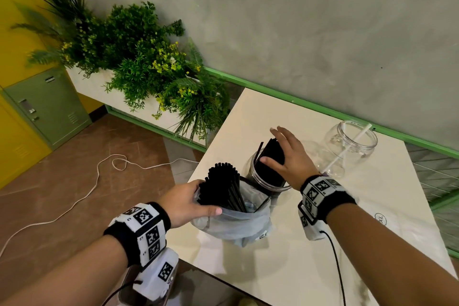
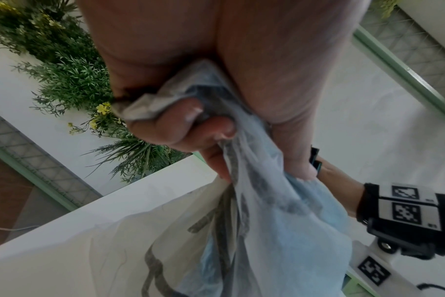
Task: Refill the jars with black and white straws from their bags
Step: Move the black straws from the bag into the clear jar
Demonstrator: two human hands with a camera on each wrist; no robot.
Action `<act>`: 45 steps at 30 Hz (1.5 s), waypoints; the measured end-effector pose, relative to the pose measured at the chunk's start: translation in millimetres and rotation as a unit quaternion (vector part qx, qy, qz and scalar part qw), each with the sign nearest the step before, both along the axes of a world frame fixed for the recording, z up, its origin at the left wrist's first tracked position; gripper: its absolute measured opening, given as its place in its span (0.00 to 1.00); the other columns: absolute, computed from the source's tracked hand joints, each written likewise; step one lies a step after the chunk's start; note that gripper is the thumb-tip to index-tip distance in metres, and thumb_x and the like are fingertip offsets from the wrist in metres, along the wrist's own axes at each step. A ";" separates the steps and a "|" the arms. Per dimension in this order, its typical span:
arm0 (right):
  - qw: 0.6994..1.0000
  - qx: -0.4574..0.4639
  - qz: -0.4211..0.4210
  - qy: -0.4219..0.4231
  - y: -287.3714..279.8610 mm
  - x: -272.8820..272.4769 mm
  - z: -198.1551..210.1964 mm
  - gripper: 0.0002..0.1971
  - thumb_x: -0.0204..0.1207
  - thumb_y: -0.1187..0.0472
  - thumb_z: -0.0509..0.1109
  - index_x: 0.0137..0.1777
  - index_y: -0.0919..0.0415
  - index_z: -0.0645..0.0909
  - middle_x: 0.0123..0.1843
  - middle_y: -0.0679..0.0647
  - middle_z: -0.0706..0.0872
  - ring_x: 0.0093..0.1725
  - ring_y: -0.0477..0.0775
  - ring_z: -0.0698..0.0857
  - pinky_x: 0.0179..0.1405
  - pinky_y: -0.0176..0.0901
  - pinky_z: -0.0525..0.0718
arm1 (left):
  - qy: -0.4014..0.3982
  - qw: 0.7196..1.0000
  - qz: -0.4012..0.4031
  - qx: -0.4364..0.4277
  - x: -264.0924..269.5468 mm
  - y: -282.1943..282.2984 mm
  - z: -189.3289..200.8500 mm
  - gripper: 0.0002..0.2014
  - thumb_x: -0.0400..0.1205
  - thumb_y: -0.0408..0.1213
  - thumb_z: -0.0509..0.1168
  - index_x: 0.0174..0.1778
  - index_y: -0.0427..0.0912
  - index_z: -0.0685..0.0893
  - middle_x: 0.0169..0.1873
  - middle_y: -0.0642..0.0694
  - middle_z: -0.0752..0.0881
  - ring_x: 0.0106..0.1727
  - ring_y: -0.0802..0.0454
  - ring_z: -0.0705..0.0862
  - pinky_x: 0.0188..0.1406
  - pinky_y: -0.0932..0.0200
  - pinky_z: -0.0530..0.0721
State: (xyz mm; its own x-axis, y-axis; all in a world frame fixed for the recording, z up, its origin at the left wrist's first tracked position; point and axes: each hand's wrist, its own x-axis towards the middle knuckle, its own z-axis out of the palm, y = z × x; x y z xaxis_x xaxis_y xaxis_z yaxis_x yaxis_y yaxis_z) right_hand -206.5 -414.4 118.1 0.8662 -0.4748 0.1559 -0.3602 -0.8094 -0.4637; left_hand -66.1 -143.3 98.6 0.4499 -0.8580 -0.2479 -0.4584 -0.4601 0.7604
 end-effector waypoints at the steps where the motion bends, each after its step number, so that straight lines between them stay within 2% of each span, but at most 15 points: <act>1: 1.000 -0.010 -0.003 0.009 -0.2 5.2 0.7 0.38 0.73 0.33 0.65 0.81 0.41 0.58 0.83 0.47 0.59 0.79 0.51 0.59 0.77 0.49 0.62 | -0.002 1.000 0.001 0.002 0.6 -0.3 -1.0 0.57 0.49 0.84 0.61 0.68 0.48 0.76 0.59 0.55 0.85 0.59 0.58 0.82 0.59 0.58 0.81; 3: 0.999 -0.027 -0.016 0.008 0.8 13.7 -2.0 0.35 0.72 0.35 0.69 0.78 0.43 0.66 0.77 0.50 0.69 0.74 0.55 0.66 0.75 0.51 0.68 | -0.003 1.000 0.002 0.007 2.1 -1.0 -2.7 0.56 0.50 0.83 0.62 0.68 0.48 0.77 0.59 0.54 0.85 0.60 0.57 0.83 0.61 0.54 0.82; 5: 0.997 -0.058 -0.029 -0.031 4.3 19.4 -8.8 0.27 0.72 0.41 0.73 0.69 0.50 0.77 0.63 0.53 0.80 0.64 0.59 0.73 0.67 0.54 0.74 | -0.002 1.000 0.002 0.007 3.2 -1.3 -3.4 0.55 0.51 0.82 0.63 0.68 0.48 0.76 0.59 0.54 0.85 0.60 0.57 0.83 0.61 0.53 0.82; 7: 0.992 -0.084 -0.037 -0.080 7.0 24.2 -10.5 0.21 0.71 0.46 0.76 0.60 0.56 0.84 0.53 0.54 0.84 0.55 0.60 0.75 0.59 0.54 0.77 | 0.000 1.000 0.004 0.006 3.8 -1.2 -3.8 0.55 0.51 0.82 0.63 0.68 0.48 0.76 0.59 0.54 0.85 0.60 0.57 0.83 0.61 0.52 0.82; 11: 0.981 -0.143 -0.024 -0.128 -0.9 31.3 5.7 0.18 0.70 0.44 0.75 0.53 0.57 0.87 0.45 0.54 0.84 0.48 0.60 0.75 0.50 0.50 0.77 | -0.005 1.000 0.003 0.007 4.9 -2.8 -3.2 0.57 0.49 0.84 0.61 0.68 0.48 0.76 0.59 0.54 0.85 0.59 0.56 0.83 0.60 0.52 0.82; 16: 0.990 -0.136 -0.042 -0.024 -12.4 25.5 2.7 0.22 0.73 0.42 0.72 0.62 0.53 0.83 0.54 0.54 0.82 0.56 0.60 0.74 0.57 0.56 0.77 | -0.006 1.000 0.001 0.008 4.3 -4.4 -2.1 0.59 0.47 0.85 0.60 0.68 0.47 0.76 0.59 0.53 0.85 0.59 0.56 0.83 0.60 0.52 0.82; 19: 0.993 -0.105 -0.030 -0.047 -14.5 24.5 6.3 0.24 0.76 0.48 0.72 0.70 0.54 0.76 0.62 0.56 0.79 0.60 0.60 0.74 0.62 0.53 0.77 | -0.004 1.000 0.001 0.005 4.3 -3.3 -1.4 0.59 0.47 0.85 0.59 0.68 0.47 0.76 0.58 0.53 0.85 0.59 0.56 0.83 0.59 0.53 0.82; 22: 0.983 -0.173 0.023 -0.048 -12.0 27.4 9.0 0.22 0.79 0.52 0.68 0.73 0.52 0.74 0.64 0.57 0.78 0.59 0.62 0.76 0.58 0.57 0.81 | -0.001 1.000 0.002 0.005 4.3 -2.4 -0.6 0.60 0.46 0.85 0.59 0.68 0.47 0.76 0.58 0.53 0.85 0.59 0.56 0.83 0.59 0.55 0.81; 26: 0.974 -0.215 0.077 0.004 -7.0 31.3 9.6 0.23 0.80 0.40 0.53 0.67 0.47 0.79 0.59 0.51 0.83 0.57 0.60 0.79 0.51 0.57 0.83 | -0.001 1.000 0.002 0.003 3.9 -1.9 -0.7 0.60 0.46 0.86 0.59 0.67 0.46 0.77 0.58 0.53 0.85 0.58 0.56 0.83 0.58 0.54 0.82; 29: 0.977 -0.201 0.067 0.026 -5.7 33.6 11.2 0.26 0.75 0.33 0.58 0.64 0.46 0.82 0.57 0.49 0.85 0.55 0.56 0.80 0.48 0.49 0.83 | -0.005 1.000 0.003 0.007 4.7 -1.7 -1.2 0.59 0.46 0.86 0.58 0.67 0.46 0.77 0.58 0.53 0.85 0.58 0.56 0.83 0.59 0.53 0.82; 33: 0.982 -0.181 0.059 0.004 -7.8 38.9 7.2 0.12 0.77 0.49 0.71 0.55 0.53 0.85 0.50 0.51 0.85 0.50 0.59 0.83 0.41 0.51 0.84 | -0.012 1.000 0.004 0.012 5.3 -2.5 -0.8 0.59 0.46 0.86 0.58 0.67 0.47 0.77 0.58 0.53 0.85 0.58 0.57 0.83 0.59 0.53 0.82; 38: 0.982 -0.077 -0.016 -0.172 -16.7 39.6 15.0 0.04 0.78 0.64 0.70 0.49 0.64 0.82 0.47 0.57 0.82 0.46 0.58 0.81 0.48 0.48 0.80 | -0.014 1.000 -0.002 0.010 5.9 -2.6 1.0 0.58 0.47 0.86 0.58 0.67 0.48 0.76 0.58 0.53 0.85 0.57 0.56 0.83 0.58 0.54 0.82; 40: 0.989 -0.076 -0.012 -0.129 -21.5 37.7 13.8 0.04 0.78 0.63 0.69 0.50 0.63 0.82 0.48 0.57 0.82 0.48 0.59 0.81 0.51 0.50 0.80 | -0.013 1.000 -0.002 0.010 5.9 -2.4 1.1 0.59 0.47 0.86 0.57 0.68 0.48 0.76 0.59 0.53 0.85 0.58 0.56 0.83 0.58 0.55 0.82; 43: 0.998 -0.068 0.005 0.008 -25.0 35.3 8.1 0.09 0.81 0.56 0.65 0.55 0.58 0.83 0.53 0.55 0.83 0.52 0.60 0.81 0.52 0.51 0.80 | -0.011 1.000 -0.005 0.009 5.4 -3.3 1.2 0.59 0.47 0.86 0.58 0.68 0.47 0.75 0.59 0.53 0.85 0.59 0.56 0.82 0.59 0.55 0.82; 45: 0.998 -0.054 -0.004 0.024 -26.4 35.1 8.5 0.11 0.83 0.54 0.63 0.58 0.56 0.83 0.55 0.54 0.83 0.53 0.59 0.82 0.53 0.52 0.81 | -0.016 1.000 -0.006 0.010 5.4 -3.9 0.8 0.59 0.47 0.86 0.57 0.67 0.47 0.76 0.58 0.53 0.85 0.58 0.56 0.83 0.58 0.54 0.82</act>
